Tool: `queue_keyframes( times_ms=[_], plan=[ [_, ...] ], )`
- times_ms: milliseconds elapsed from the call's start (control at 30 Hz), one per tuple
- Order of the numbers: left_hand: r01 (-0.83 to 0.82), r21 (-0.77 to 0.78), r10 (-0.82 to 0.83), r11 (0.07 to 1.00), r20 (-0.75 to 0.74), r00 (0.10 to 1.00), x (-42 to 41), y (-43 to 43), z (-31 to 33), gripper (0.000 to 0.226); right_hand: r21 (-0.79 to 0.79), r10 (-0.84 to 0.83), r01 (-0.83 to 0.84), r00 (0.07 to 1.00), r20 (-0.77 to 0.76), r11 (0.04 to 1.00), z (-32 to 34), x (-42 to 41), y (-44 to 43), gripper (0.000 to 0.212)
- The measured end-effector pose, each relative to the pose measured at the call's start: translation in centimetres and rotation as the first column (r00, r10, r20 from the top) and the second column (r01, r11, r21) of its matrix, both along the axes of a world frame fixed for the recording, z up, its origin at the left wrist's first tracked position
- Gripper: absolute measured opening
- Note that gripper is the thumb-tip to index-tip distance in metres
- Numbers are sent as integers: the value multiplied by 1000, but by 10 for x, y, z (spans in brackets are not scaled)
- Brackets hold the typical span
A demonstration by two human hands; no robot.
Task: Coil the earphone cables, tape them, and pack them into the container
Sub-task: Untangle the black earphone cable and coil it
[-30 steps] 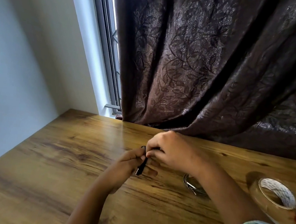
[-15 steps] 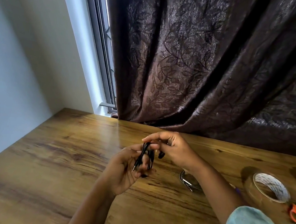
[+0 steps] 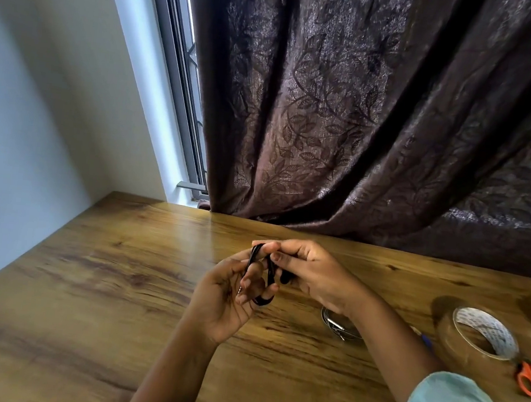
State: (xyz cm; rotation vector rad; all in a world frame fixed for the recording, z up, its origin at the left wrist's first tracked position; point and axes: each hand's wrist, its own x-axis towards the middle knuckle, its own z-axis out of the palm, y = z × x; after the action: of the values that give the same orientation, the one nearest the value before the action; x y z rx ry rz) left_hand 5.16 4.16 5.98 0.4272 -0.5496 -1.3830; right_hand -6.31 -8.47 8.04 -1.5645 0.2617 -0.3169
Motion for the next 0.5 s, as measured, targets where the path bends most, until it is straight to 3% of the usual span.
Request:
queue_keyframes(
  times_ms=[133,233,367,500],
  plan=[
    [-54,68,53,996,21,998,0,-2,-1,37,-85,-25,21,999,-40,996,-1,1,-1,23],
    [-141,178,131,974,67,989,-3,-4,1,15,-280,-101,71,990,-95,957,1,2,-2,21],
    [-333,336,228,881,316,921,-7,-7,4,26,-584,-237,104,959,-156,805,-1,6,-2,17],
    [-472,343,262,812,508,821,-15,-12,7,24,-662,-303,157,947,-110,732,-4,10,3,17]
  ],
)
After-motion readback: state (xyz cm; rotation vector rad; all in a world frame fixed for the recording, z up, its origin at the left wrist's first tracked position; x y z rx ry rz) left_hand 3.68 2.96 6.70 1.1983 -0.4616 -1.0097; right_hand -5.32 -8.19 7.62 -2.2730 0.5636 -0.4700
